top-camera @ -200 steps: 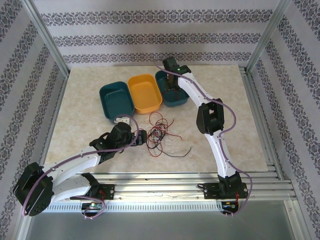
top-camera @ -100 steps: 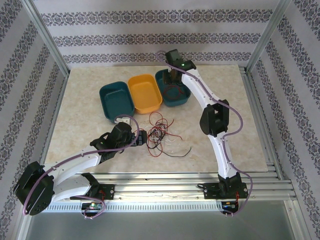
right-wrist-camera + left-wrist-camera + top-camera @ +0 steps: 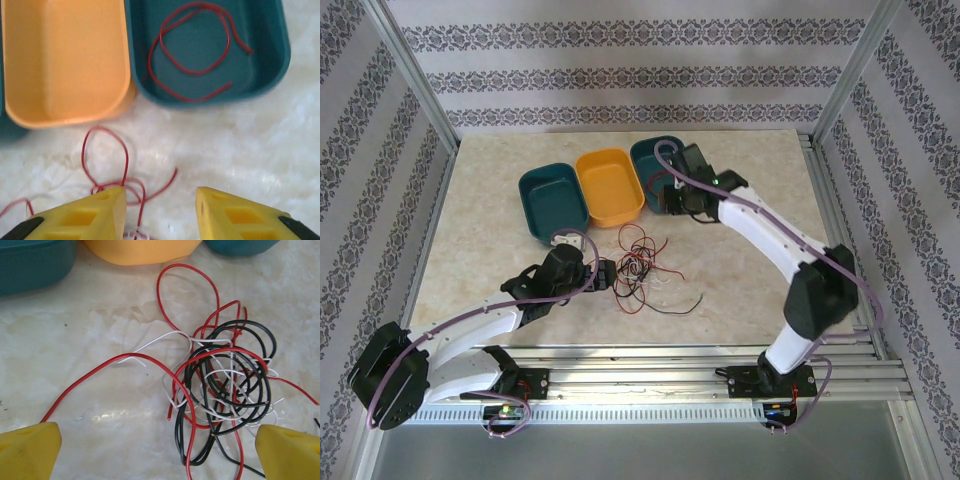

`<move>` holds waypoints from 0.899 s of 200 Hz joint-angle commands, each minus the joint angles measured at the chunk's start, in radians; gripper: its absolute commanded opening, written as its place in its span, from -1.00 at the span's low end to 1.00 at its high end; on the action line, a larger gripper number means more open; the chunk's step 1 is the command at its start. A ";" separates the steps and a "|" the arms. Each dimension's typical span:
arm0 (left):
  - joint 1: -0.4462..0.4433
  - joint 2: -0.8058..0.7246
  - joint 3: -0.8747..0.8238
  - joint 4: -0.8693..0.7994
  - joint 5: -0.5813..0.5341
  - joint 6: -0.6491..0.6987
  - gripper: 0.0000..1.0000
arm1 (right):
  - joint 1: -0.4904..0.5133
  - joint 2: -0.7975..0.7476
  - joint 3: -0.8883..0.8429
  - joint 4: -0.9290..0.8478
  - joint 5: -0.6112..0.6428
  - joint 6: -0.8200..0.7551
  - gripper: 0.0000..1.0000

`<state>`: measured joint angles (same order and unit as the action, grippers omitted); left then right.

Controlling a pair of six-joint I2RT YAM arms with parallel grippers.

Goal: Untangle the cables

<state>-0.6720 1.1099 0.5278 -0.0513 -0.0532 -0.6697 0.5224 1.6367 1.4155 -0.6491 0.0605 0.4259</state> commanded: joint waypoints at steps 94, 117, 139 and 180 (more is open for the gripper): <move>0.090 0.174 0.042 -0.036 0.020 -0.090 0.99 | 0.423 -0.160 -0.335 0.108 0.195 0.215 -0.28; 0.151 0.157 0.025 -0.063 0.007 -0.130 0.99 | 0.510 -0.118 -0.334 0.104 0.197 0.243 -0.31; 0.213 0.128 0.000 -0.082 0.020 -0.146 0.99 | 0.568 -0.060 -0.306 0.070 0.195 0.246 -0.33; 0.291 0.038 -0.057 -0.098 0.016 -0.178 0.99 | 0.648 0.082 -0.221 -0.010 0.188 0.220 -0.36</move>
<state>-0.4145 1.2015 0.5072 -0.0978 -0.0299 -0.8059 1.1389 1.6581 1.1378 -0.5907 0.2249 0.6491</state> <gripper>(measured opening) 0.994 0.323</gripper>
